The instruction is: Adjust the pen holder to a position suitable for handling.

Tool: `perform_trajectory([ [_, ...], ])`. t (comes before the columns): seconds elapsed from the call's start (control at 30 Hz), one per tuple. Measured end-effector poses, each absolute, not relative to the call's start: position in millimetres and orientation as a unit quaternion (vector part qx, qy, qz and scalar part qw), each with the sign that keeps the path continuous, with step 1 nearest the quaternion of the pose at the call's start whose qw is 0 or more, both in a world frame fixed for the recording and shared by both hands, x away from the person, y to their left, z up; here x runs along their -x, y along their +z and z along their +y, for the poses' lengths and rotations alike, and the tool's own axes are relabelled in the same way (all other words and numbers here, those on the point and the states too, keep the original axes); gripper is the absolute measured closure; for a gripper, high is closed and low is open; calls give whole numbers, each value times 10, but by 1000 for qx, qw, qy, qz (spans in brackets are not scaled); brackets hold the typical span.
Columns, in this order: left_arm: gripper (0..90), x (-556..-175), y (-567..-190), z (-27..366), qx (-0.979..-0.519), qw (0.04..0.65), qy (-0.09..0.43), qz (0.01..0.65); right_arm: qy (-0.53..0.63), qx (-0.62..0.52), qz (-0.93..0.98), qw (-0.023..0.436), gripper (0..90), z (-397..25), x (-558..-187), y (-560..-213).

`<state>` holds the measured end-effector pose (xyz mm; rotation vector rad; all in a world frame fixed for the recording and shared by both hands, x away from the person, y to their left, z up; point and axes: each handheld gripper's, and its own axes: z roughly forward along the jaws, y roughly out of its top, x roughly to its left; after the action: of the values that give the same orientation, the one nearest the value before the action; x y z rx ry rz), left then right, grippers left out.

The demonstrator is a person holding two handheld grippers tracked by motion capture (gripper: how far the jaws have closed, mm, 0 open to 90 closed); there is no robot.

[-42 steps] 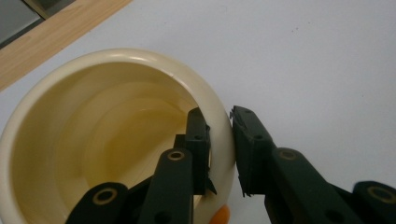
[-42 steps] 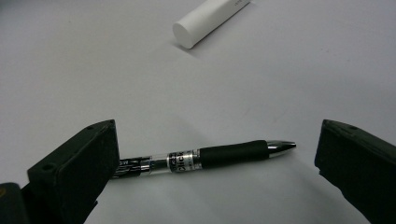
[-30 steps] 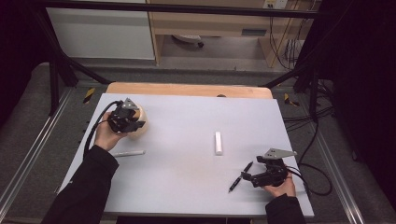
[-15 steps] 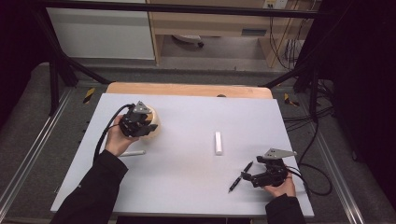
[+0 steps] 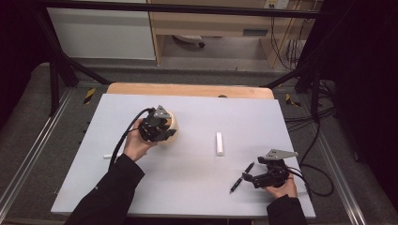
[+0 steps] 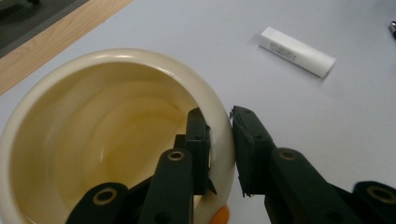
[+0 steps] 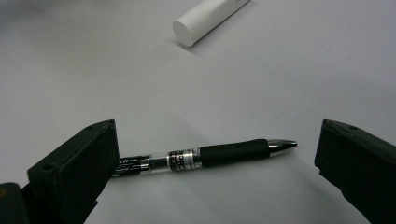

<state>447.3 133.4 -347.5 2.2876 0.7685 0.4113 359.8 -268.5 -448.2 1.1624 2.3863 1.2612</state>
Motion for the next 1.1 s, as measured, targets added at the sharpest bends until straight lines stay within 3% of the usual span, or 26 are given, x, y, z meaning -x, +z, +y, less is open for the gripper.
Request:
perform_trajectory([
  [0.6,756,-4507,-3565,835,-890,328,140,285,427,-392,808,103,6,-2689,-3600,-4480],
  [1.1,754,-4630,-3680,723,-885,326,129,306,428,-391,808,101,6,-2693,-3599,-4475],
])
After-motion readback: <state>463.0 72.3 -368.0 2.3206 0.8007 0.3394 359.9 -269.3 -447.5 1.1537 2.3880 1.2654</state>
